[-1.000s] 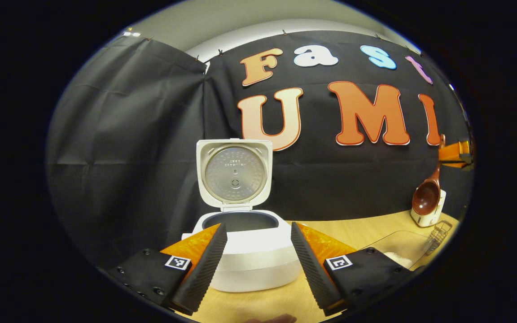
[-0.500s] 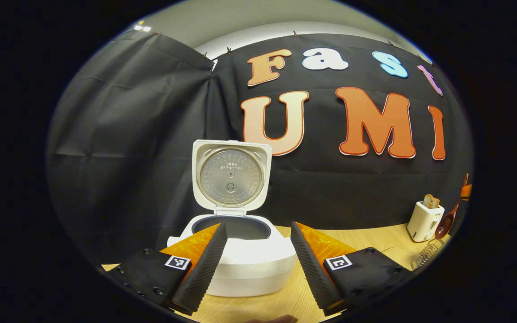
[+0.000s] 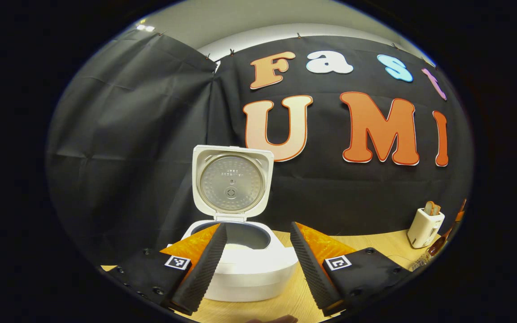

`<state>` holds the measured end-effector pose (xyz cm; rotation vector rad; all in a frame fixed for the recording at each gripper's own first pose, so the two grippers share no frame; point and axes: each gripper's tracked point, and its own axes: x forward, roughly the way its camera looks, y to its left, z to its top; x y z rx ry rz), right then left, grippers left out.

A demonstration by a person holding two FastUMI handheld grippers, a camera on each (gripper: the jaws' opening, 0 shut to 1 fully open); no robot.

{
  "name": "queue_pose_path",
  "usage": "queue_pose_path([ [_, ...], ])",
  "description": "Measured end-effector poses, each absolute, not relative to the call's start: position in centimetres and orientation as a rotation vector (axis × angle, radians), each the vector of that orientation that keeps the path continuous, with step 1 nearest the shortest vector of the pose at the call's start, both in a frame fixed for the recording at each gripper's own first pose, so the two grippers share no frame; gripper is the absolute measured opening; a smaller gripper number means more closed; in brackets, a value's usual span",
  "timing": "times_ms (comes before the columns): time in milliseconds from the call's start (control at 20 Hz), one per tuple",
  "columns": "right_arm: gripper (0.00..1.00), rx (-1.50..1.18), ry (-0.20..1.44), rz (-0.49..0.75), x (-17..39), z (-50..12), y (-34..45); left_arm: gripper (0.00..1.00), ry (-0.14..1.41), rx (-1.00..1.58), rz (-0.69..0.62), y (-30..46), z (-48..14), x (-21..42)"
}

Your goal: Close the left gripper, press the button to open the rice cooker; take a wooden spoon from the chopstick holder with the right hand, scoop a spoonful of rice and pour it into the rice cooker, then put the wooden spoon back into the chopstick holder.

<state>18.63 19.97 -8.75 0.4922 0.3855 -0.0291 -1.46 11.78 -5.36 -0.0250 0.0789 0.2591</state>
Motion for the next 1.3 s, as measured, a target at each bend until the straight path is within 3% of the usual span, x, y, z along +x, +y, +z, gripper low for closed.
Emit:
queue_pose_path([
  [400, 0.07, 0.463, 0.493, -0.039, 18.4, -13.4, 21.4, 0.93, 0.115, -0.066, 0.218, 11.6, -5.5, 0.5],
  [650, 0.14, 0.438, 0.485, -0.038, 18.2, -13.6, 20.7, 0.93, 0.105, -0.076, 0.201, 12.0, -3.5, 3.0],
  [800, 0.28, 0.409, 0.492, -0.09, 17.9, -12.9, 18.6, 0.93, 0.061, -0.039, 0.13, 11.2, -1.1, 5.2],
  [900, 0.31, 0.396, 0.482, -0.136, 17.4, -12.1, 16.7, 0.95, 0.062, -0.031, 0.111, 11.0, 0.6, 6.4],
  [1050, 0.37, 0.414, 0.374, -0.127, 16.9, -7.9, 15.2, 0.95, 0.038, -0.001, 0.111, 12.0, 3.3, 8.4],
  [1200, 0.56, 0.397, 0.279, -0.136, 17.1, -4.8, 13.9, 0.93, 0.049, 0.068, 0.148, 13.6, 4.9, 10.5],
  [1300, 0.59, 0.352, 0.241, -0.159, 17.0, -3.0, 12.7, 0.93, 0.062, 0.073, 0.177, 15.2, 5.7, 12.2],
])
